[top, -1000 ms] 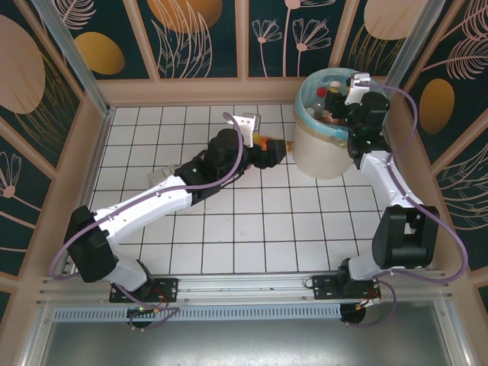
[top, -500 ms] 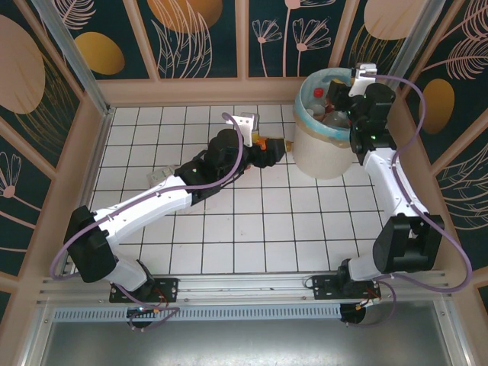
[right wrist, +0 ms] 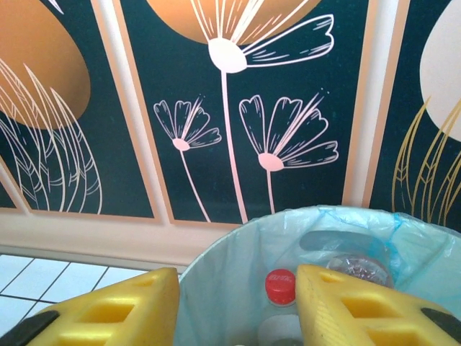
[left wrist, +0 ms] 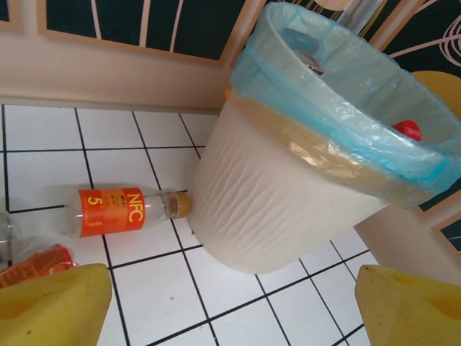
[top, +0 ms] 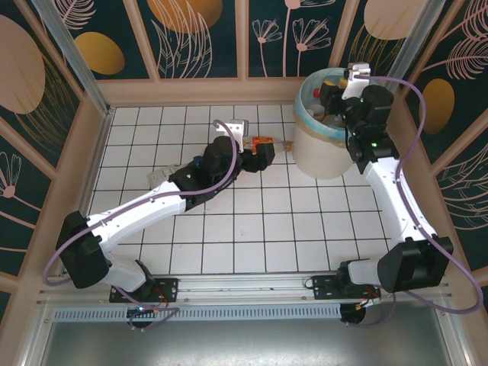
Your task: Put the plastic bottles in the bin
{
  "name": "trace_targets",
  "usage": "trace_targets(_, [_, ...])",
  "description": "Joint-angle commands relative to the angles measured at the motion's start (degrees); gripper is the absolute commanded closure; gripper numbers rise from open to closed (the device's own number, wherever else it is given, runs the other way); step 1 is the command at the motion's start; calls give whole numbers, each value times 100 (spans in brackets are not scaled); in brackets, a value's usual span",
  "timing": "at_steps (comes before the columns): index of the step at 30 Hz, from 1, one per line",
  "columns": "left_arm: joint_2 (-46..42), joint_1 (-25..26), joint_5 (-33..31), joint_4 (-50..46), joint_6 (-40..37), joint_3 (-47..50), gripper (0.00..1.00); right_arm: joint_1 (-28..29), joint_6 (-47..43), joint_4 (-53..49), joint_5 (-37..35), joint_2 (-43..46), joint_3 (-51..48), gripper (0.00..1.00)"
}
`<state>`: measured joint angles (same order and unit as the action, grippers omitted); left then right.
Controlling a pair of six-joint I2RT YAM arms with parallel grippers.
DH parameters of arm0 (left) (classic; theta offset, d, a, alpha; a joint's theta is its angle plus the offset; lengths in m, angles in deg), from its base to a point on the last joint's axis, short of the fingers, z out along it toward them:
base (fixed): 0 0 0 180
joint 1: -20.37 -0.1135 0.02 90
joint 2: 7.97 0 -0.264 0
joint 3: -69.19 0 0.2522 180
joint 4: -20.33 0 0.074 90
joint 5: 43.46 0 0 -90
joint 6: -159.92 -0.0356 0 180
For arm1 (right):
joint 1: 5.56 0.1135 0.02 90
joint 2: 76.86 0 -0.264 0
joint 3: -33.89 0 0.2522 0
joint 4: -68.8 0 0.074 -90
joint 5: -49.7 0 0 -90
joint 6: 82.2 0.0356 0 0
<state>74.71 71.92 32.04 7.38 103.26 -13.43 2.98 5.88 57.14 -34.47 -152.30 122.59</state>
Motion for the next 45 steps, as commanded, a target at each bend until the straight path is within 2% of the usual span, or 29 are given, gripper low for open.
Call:
trace_targets(1, [-330,25,-280,-97,104,129,12,116,232,-498,5,40,565,56])
trace_targets(4, [-491,25,-437,-223,158,248,12,414,166,-912,44,-15,916,57])
trace_targets(6, [-626,23,-546,-361,269,385,11,767,-51,-1021,-10,27,938,53])
trace_targets(12, [-1188,24,-773,-793,689,1059,11,1729,-705,-674,486,160,358,46])
trace_targets(14, [-1455,31,-855,-961,843,1277,11,1978,-941,-575,628,32,197,41])
trace_targets(15, [-1624,30,-917,-1033,910,1553,10,2108,-1090,-510,702,-67,86,37])
trace_targets(18, [-2135,30,-1157,-1251,1151,2049,9,2422,-1536,-345,756,-468,-173,34])
trace_targets(23, [-2867,29,-1357,-1652,1499,2665,9,2634,-1539,-516,80,-1540,65,34])
trace_targets(27, [-3298,30,-1560,-2021,1715,2941,8,2755,-1913,-699,622,-2239,226,33])
trace_targets(29, [-3474,26,-1763,-2266,1908,3047,8,2951,-2446,-880,805,-2614,282,31])
trace_targets(35, [-4000,31,-2085,-2470,2279,3315,8,3719,-3614,-1256,-218,-3759,719,28])
trace_targets(39, [-4289,29,-2186,-2644,2487,3413,9,4055,-4022,-979,-992,-4310,950,28])
trace_targets(45, [-4655,31,-2245,-2979,2562,3430,9,4257,-4415,-623,-1337,-4621,1160,26])
